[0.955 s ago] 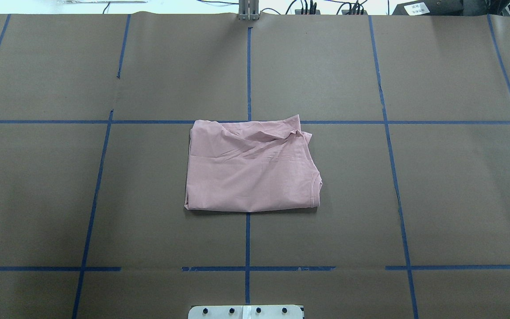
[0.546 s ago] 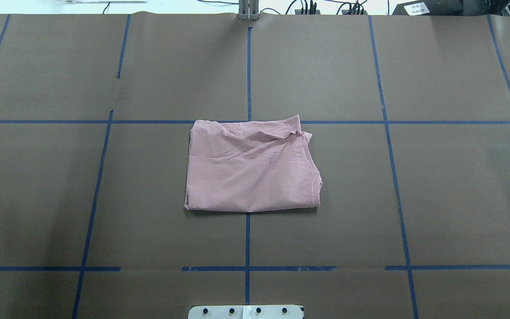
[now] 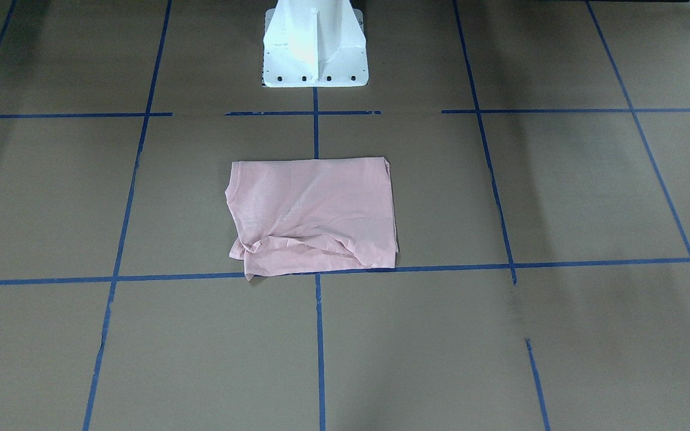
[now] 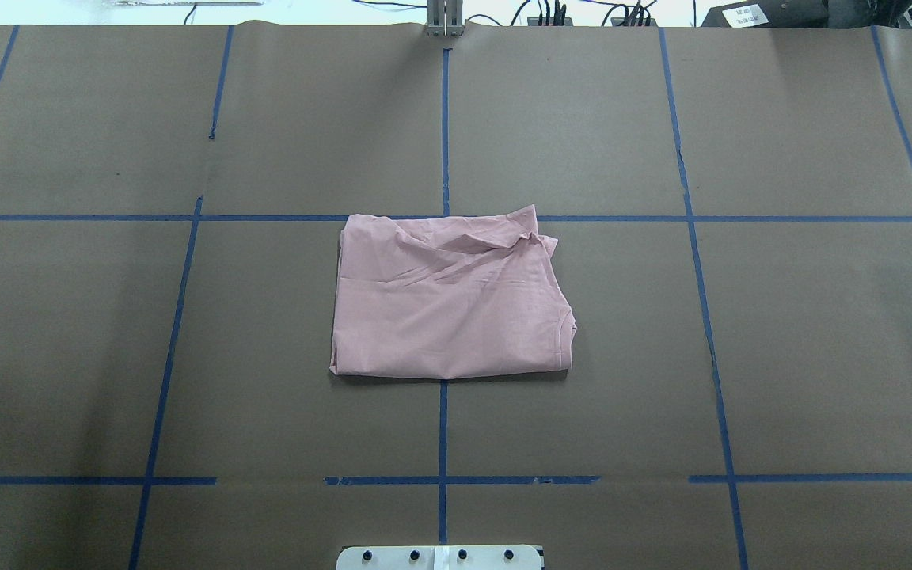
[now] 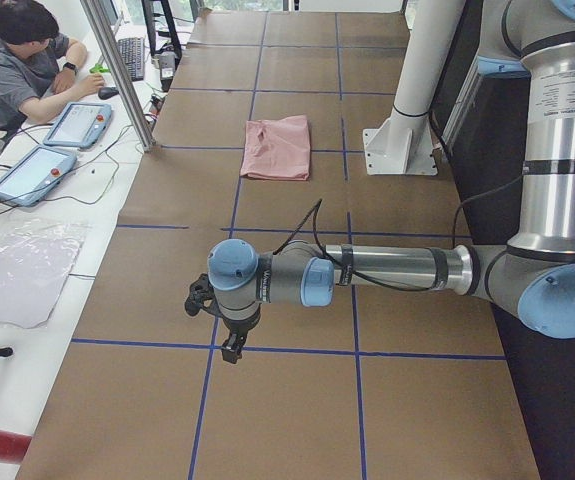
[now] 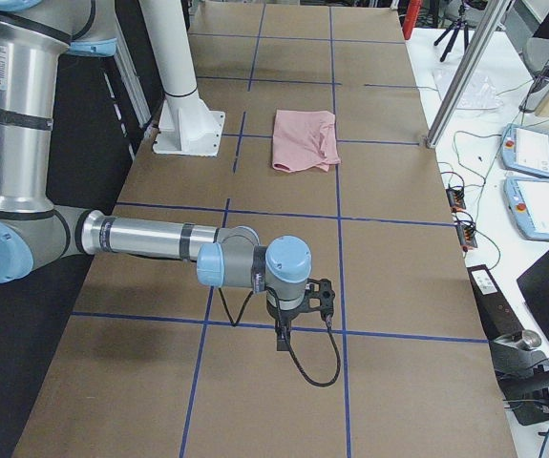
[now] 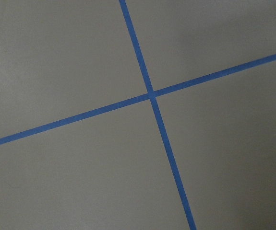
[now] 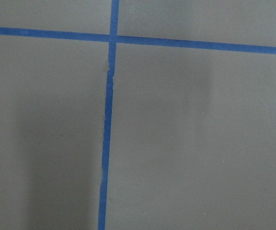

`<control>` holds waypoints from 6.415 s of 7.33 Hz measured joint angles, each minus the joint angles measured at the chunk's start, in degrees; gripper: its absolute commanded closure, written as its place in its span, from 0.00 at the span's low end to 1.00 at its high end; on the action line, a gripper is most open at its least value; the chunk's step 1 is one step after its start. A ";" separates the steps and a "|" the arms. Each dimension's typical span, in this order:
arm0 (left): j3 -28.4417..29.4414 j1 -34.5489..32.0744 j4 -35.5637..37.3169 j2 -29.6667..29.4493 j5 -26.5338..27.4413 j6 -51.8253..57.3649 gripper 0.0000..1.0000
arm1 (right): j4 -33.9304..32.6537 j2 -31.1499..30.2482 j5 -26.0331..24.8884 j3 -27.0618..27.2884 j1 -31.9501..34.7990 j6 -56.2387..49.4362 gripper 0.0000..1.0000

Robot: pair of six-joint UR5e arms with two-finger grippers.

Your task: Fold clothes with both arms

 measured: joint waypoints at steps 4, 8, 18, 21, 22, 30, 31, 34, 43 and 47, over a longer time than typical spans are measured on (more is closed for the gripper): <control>-0.28 -0.03 -0.09 -0.02 0.27 -0.01 0.00 | 0.11 -0.05 0.09 0.01 0.00 -0.02 0.00; 0.95 -0.09 -0.55 -0.32 2.82 -1.96 0.00 | 0.11 -0.05 0.13 0.02 0.00 -0.02 0.00; 0.62 -0.12 -4.88 0.98 2.00 -8.09 0.00 | 0.03 0.20 0.22 -0.01 0.00 0.15 0.00; 0.74 -0.15 -4.98 1.88 -0.27 -7.88 0.00 | 0.00 0.21 0.24 -0.06 0.00 0.16 0.00; 0.60 -0.12 -4.92 1.82 -0.02 -8.01 0.00 | -0.02 0.21 0.22 -0.06 0.00 0.16 0.00; 0.71 -0.08 -4.88 1.93 0.28 -8.00 0.00 | 0.02 0.04 0.99 -0.08 0.00 0.06 0.00; 0.71 -0.09 -4.87 1.96 0.28 -7.97 0.00 | 0.02 0.03 1.06 -0.07 0.00 0.02 0.00; 0.71 -0.16 -4.86 2.01 0.27 -8.00 0.00 | 0.02 0.03 1.09 -0.12 0.00 -0.01 0.00; 0.59 -0.17 -4.95 3.16 0.23 -8.03 0.00 | 0.11 0.32 3.06 0.18 0.00 0.20 0.00; 0.32 -0.17 -4.95 3.78 0.27 -8.03 0.00 | 0.11 0.47 3.37 0.26 0.00 0.33 0.00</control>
